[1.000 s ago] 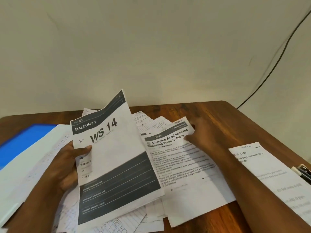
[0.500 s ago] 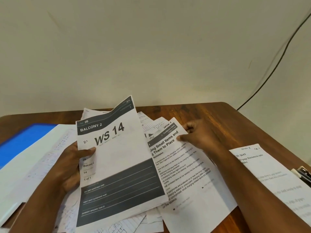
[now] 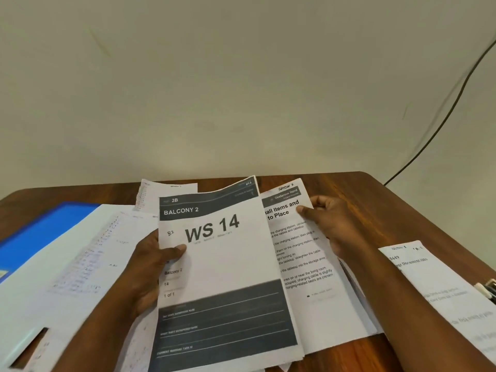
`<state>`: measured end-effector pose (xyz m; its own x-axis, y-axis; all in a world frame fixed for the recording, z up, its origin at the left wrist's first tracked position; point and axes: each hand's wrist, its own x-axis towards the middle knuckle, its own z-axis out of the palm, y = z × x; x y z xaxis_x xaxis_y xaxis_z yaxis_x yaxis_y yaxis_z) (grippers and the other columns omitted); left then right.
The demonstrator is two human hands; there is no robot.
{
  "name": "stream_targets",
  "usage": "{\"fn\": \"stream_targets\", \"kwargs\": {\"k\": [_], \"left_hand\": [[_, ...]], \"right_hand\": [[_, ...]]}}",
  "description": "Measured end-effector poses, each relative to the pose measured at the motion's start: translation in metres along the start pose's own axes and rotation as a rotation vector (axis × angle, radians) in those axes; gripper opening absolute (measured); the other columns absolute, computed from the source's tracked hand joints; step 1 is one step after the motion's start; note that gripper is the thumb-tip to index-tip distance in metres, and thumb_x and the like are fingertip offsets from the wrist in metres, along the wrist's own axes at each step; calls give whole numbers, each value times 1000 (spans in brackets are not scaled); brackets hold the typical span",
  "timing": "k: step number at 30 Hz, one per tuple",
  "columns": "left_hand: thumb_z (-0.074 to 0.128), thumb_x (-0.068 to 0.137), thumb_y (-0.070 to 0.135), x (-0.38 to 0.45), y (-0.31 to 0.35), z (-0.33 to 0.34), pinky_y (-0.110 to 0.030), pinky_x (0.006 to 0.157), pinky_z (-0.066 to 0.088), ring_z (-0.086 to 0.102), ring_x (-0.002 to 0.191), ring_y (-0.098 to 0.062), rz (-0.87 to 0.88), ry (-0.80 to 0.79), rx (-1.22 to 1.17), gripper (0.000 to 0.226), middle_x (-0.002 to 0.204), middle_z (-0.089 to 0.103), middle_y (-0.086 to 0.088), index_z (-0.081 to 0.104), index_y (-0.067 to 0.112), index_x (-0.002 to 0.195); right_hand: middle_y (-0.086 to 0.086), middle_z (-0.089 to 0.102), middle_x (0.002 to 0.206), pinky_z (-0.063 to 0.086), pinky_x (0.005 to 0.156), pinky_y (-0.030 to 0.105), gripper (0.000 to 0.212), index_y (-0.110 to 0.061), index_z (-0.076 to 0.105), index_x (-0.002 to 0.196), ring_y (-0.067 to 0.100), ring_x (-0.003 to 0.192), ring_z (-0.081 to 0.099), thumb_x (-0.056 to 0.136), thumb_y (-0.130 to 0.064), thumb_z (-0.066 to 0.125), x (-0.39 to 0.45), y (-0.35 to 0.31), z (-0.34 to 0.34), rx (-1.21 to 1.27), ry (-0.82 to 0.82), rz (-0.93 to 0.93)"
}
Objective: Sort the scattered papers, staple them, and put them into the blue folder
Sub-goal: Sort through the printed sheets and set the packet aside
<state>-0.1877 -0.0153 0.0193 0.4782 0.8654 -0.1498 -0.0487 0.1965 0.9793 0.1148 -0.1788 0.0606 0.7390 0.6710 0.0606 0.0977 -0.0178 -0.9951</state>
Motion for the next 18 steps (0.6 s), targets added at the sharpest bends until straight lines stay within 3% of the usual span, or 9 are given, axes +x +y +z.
{"fn": "stream_targets", "kwargs": {"k": [3, 8, 18], "left_hand": [[71, 95, 8, -1, -2, 8, -64, 96, 56, 73, 101, -45, 35, 22, -3, 30, 116, 79, -7, 66, 22, 121], [66, 99, 6, -8, -3, 26, -40, 69, 59, 74, 91, -36, 94, 45, -18, 29, 115, 77, -3, 62, 20, 124], [70, 99, 12, -20, -5, 48, -35, 65, 62, 79, 86, -27, 141, 66, -5, 31, 114, 78, 5, 61, 25, 126]], "right_hand": [[15, 80, 96, 62, 86, 54, 15, -2, 72, 107, 36, 88, 78, 92, -6, 75, 2, -2, 0, 53, -16, 24], [18, 79, 102, 60, 92, 56, 18, -3, 74, 109, 38, 96, 76, 91, -7, 76, -3, -11, 5, 120, -95, 26], [17, 78, 108, 60, 93, 53, 25, -2, 72, 119, 39, 104, 75, 95, -8, 70, -20, -37, 10, 112, -228, 37]]}}
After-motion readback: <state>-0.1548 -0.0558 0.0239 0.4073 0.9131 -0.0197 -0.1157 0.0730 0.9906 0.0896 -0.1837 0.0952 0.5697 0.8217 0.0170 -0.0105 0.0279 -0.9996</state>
